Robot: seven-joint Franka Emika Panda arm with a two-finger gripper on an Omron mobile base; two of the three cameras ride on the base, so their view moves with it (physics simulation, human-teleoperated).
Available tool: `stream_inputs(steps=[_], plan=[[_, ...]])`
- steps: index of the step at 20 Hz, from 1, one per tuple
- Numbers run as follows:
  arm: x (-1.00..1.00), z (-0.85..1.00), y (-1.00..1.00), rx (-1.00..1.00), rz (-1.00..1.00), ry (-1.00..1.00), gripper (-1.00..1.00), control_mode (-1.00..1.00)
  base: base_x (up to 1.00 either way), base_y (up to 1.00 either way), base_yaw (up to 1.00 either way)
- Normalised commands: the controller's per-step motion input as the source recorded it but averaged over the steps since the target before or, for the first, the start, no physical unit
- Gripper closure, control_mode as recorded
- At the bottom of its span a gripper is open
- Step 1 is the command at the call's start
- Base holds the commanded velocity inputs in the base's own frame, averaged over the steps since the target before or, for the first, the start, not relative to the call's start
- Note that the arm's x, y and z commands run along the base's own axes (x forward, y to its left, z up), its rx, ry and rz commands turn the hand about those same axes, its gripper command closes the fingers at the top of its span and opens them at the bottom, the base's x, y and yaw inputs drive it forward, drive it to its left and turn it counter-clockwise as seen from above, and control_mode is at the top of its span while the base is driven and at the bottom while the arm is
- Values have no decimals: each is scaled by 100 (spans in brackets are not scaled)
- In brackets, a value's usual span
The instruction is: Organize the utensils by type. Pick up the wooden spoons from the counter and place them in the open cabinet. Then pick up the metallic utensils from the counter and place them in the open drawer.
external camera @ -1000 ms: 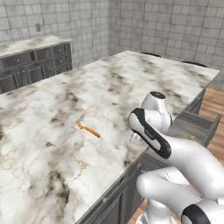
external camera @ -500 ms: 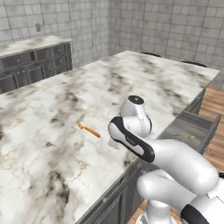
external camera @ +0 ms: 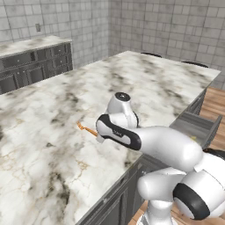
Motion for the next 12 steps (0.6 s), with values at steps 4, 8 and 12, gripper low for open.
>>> stream_inputs(steps=[4,8,12], plan=[[43,0,19,0,-2,-7,-100,-100,0,0,0],[41,-1,0,0,-3,-4,-100,-100,0,0,0],[34,-14,7,0,-3,0,-100,-100,0,0,0]])
